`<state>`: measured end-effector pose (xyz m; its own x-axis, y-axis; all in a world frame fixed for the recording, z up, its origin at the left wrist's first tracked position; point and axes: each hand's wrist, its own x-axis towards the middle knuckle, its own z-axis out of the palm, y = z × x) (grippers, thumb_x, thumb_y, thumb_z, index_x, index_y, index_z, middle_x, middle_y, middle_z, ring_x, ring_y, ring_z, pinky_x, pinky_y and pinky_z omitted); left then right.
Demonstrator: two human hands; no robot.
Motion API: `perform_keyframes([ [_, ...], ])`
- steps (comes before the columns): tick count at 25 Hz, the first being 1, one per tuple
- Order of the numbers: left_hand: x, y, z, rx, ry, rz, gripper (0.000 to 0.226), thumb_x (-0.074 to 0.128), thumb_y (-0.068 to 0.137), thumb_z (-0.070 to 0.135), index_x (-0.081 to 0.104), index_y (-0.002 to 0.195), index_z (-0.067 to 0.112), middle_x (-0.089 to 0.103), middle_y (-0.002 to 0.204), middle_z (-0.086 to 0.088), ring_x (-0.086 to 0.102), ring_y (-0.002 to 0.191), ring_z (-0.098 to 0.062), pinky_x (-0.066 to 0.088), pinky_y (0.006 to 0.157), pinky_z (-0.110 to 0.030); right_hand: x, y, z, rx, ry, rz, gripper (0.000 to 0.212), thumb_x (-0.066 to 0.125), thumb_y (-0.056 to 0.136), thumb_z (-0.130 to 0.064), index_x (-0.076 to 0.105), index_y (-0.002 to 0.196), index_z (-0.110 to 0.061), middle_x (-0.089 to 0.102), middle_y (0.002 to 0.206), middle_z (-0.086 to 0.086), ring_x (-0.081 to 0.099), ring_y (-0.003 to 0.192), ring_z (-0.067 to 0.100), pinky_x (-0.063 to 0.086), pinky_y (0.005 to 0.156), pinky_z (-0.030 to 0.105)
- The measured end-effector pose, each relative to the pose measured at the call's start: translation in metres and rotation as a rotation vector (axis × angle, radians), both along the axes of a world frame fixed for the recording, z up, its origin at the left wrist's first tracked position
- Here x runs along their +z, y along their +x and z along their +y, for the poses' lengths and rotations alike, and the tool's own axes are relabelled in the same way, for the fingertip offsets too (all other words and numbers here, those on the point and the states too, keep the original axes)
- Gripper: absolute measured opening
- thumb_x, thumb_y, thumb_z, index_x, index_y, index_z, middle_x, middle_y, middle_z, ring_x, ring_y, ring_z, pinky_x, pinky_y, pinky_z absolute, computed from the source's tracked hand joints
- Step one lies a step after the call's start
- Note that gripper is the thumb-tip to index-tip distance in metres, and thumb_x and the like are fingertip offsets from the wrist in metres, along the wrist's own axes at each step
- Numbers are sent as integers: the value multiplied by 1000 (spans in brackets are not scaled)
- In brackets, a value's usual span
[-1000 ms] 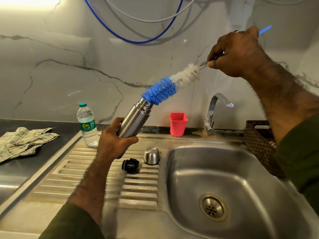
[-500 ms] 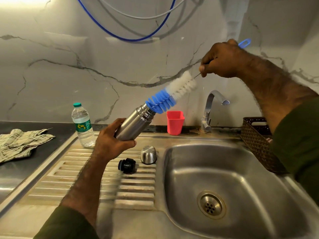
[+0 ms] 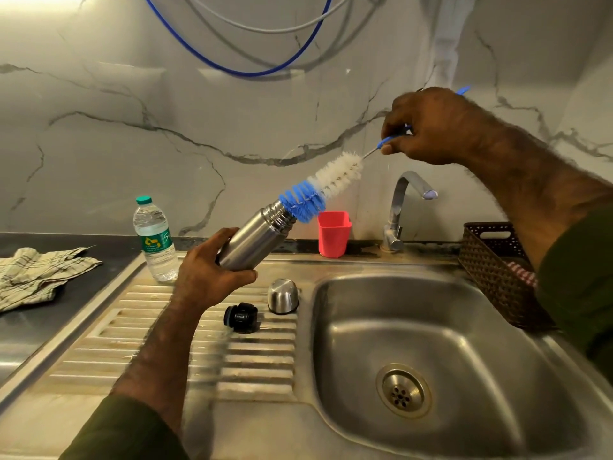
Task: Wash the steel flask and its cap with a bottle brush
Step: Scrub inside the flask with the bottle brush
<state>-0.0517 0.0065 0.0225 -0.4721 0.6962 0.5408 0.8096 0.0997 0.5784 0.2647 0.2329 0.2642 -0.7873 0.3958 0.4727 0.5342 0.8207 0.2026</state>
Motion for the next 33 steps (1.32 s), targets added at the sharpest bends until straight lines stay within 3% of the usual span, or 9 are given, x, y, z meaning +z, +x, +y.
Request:
perform_keyframes([
  [2,1,2,0,-10,-1,7,86,100,63,40,58,137,42,69,109,7,69,88,-17,63,79,-43,-6,0,-3,58,-5,84,25,74,93,-39,80,107,-19,66,91,-5,59,90,18,40,82,33],
  [6,4,15,5,-25,-3,88,85,99,62,42,58,137,43,68,106,12,68,88,-17,58,78,-38,-28,-17,-22,83,35,-24,30,63,98,-47,79,99,-21,75,92,-4,62,88,18,42,100,41],
  [10,5,18,5,2,5,129,88,98,62,44,57,140,42,70,110,12,68,90,-17,60,80,-40,-48,-34,-40,25,-4,-149,34,50,103,-50,74,99,-27,74,99,-3,59,88,17,46,80,38],
  [12,6,18,3,29,-1,156,87,96,60,47,58,139,42,72,111,10,69,89,-18,60,80,-41,-55,-34,-42,21,4,-213,35,47,104,-53,69,100,-27,72,98,-2,60,87,18,47,77,37],
  [16,6,18,4,34,11,130,86,98,62,44,59,138,41,71,108,10,69,88,-19,59,79,-40,-57,-24,-33,171,180,-120,32,55,101,-50,71,108,-23,64,96,-2,60,88,21,50,82,42],
  [20,5,17,4,3,4,82,86,97,62,46,57,139,43,70,108,10,67,89,-17,60,79,-40,-67,-22,-31,191,359,21,32,52,100,-39,77,99,-19,63,85,-2,59,84,24,45,76,41],
  [24,5,28,9,-25,8,121,89,91,58,54,59,140,42,71,110,11,68,89,-16,59,81,-36,-82,-38,-56,161,162,-48,28,56,93,-46,72,84,-25,63,72,-8,58,69,15,40,69,32],
  [29,3,32,9,-11,-20,183,87,91,59,51,60,140,43,74,115,11,67,90,-15,57,80,-35,-87,-54,-63,37,-64,-199,32,47,103,-51,69,105,-27,68,87,-4,60,81,16,50,81,37],
  [33,6,26,6,-5,0,145,83,95,61,46,61,137,42,71,107,12,68,87,-16,59,79,-37,-92,-48,-51,214,240,-126,29,55,100,-49,64,102,-21,65,87,-1,59,78,19,52,79,40],
])
